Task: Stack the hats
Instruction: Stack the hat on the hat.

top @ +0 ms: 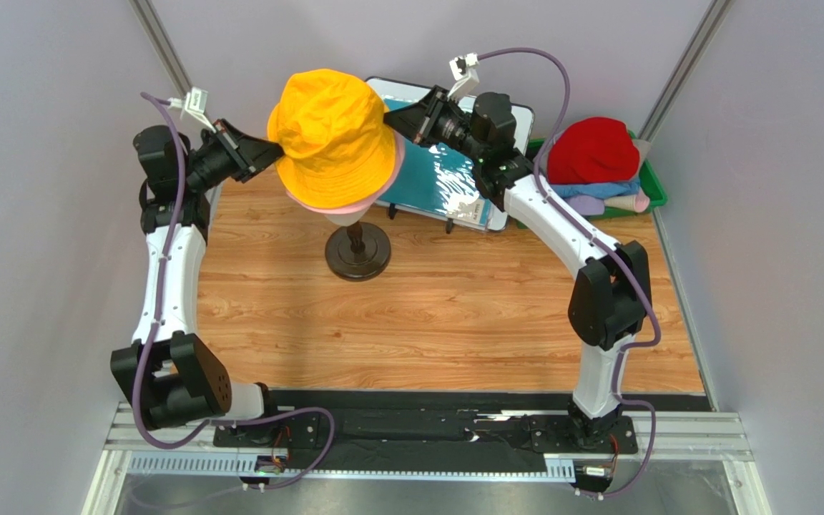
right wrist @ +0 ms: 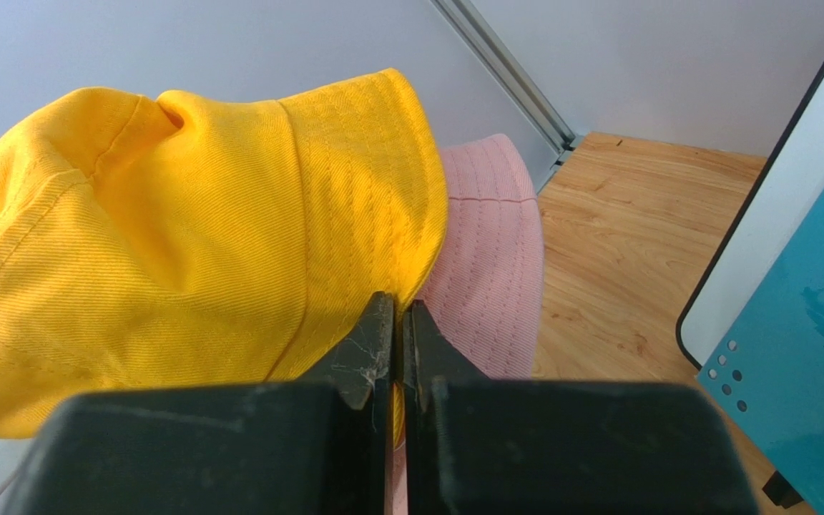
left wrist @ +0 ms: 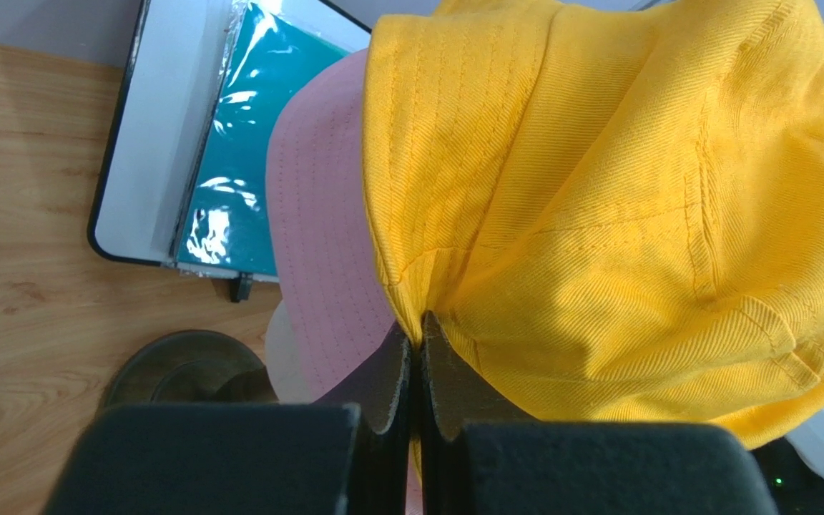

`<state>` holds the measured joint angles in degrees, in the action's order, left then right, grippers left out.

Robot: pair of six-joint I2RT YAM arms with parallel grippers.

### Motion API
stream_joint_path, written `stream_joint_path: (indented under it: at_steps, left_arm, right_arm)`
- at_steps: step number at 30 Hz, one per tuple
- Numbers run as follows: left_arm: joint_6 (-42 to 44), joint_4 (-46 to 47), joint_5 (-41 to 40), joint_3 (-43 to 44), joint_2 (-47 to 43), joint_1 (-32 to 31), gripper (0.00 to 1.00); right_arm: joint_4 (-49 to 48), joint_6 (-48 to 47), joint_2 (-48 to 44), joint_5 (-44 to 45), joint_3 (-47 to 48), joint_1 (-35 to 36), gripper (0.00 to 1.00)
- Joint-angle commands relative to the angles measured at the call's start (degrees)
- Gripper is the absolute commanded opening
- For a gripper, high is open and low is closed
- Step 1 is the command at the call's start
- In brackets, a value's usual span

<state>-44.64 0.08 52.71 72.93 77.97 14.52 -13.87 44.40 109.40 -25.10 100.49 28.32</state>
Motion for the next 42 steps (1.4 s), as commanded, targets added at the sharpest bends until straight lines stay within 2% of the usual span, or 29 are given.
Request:
stream_joint_path:
  at_steps: [1,8,14,16,17,18,20,22,24,25,27,30,31,32,33,38,42]
  left_arm:
    - [9.1,-12.5,-6.3,2.0,3.0,-1.8,0.00]
    - [15.1,-20.2,-11.7,4.5,4.5,-4.0,0.00]
    - [15.4,-20.8,-10.1,4.4,4.0,-5.8,0.00]
    - [15.2,-20.9,-9.1,4.1,3.9,-5.8,0.00]
    - [15.2,-20.9,-8.9,3.6,3.4,-5.7,0.00]
    - [15.1,-20.9,-8.7,3.4,3.2,-5.7,0.00]
    - [14.9,-20.8,-8.3,1.8,1.8,-5.7,0.00]
    - [14.6,-20.4,-7.9,0.2,0.9,-5.7,0.00]
    - [14.4,-19.9,-7.4,-0.9,-0.7,-5.9,0.00]
    - [14.3,-19.7,-6.7,-2.0,-1.2,-5.9,0.00]
    - [14.1,-19.1,-6.1,-2.9,-2.6,-5.9,0.09]
    - [13.9,-18.4,-5.7,-3.7,-4.2,-5.9,0.28]
    - [13.8,-18.3,-5.8,-3.7,-4.6,-5.9,0.40]
    - [13.7,-18.1,-5.8,-3.7,-5.0,-5.8,0.44]
    - [13.6,-18.1,-5.9,-3.6,-5.2,-5.7,0.53]
    - [12.6,-17.0,-5.1,-4.2,-6.7,-2.8,0.58]
    - [8.6,-11.0,-1.1,-6.5,-8.2,0.4,0.59]
  right_arm:
    - [12.7,-6.1,1.2,5.2,-3.0,-0.3,0.00]
    - [13.0,-10.0,-3.1,11.8,-9.2,0.3,0.00]
    - [11.8,-11.6,-6.8,6.0,-10.9,0.3,0.02]
    - [13.5,-12.0,-8.4,6.1,-10.9,0.3,0.20]
    - [13.7,-12.7,-10.5,7.6,-11.1,0.0,0.39]
    - [15.8,-12.8,-11.5,8.5,-11.3,-0.2,0.48]
    - [16.9,-12.3,-15.5,9.1,-13.6,-1.2,0.61]
    - [16.0,-12.3,-18.8,9.4,-17.8,-1.6,0.66]
    - [14.8,-11.9,-23.8,9.3,-20.8,-1.6,0.77]
    - [12.3,-11.4,-25.4,8.6,-22.6,-1.6,0.78]
    - [10.1,-8.9,-29.1,6.0,-26.6,-1.6,0.82]
    - [4.6,-5.0,-30.7,0.6,-29.1,-1.6,0.83]
    - [1.5,-3.9,-30.4,-0.9,-29.3,-1.6,0.83]
    - [-0.3,-2.8,-30.0,-4.1,-29.2,-1.5,0.83]
    - [-1.8,-2.0,-29.5,-5.3,-28.9,-1.5,0.83]
    - [-6.9,1.7,-24.4,-7.9,-26.1,-1.7,0.82]
    - [-11.0,3.9,-20.7,-9.6,-24.4,-1.5,0.82]
